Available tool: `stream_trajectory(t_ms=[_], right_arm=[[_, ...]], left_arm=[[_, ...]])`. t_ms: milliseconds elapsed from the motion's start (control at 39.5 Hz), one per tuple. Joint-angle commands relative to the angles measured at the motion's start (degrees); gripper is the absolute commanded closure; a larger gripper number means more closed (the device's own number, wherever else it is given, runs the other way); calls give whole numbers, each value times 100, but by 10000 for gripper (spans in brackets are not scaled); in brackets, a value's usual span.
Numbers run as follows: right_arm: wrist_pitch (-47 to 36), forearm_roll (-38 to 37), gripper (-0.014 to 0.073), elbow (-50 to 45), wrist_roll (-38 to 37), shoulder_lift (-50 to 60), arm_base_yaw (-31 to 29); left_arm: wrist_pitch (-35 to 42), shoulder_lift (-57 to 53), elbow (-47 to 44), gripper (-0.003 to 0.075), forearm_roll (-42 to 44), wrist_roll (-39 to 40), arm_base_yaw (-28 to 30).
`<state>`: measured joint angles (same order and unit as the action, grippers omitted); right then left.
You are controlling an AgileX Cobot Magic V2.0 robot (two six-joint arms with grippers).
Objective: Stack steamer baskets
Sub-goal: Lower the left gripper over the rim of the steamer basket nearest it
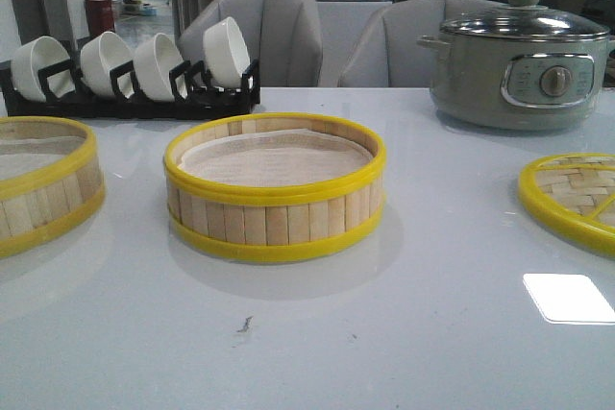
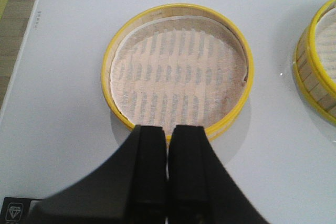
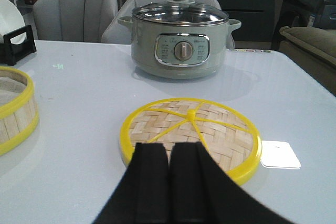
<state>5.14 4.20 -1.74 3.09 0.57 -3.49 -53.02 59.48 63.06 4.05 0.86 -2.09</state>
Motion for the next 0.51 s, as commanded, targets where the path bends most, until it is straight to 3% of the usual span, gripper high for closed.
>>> stream_trajectory(t_ms=[0, 177, 405, 481], right_arm=[[-473, -62, 539, 84, -7, 119, 11], [-481, -62, 539, 84, -7, 119, 11], [-1514, 315, 539, 116, -340, 119, 11], [-1418, 399, 539, 323, -472, 119, 11]], left_arm=[[292, -79, 172, 631, -50, 3, -14], [324, -79, 172, 631, -50, 3, -14], [338, -79, 172, 631, -110, 3, -14], [295, -79, 172, 631, -110, 3, -14]])
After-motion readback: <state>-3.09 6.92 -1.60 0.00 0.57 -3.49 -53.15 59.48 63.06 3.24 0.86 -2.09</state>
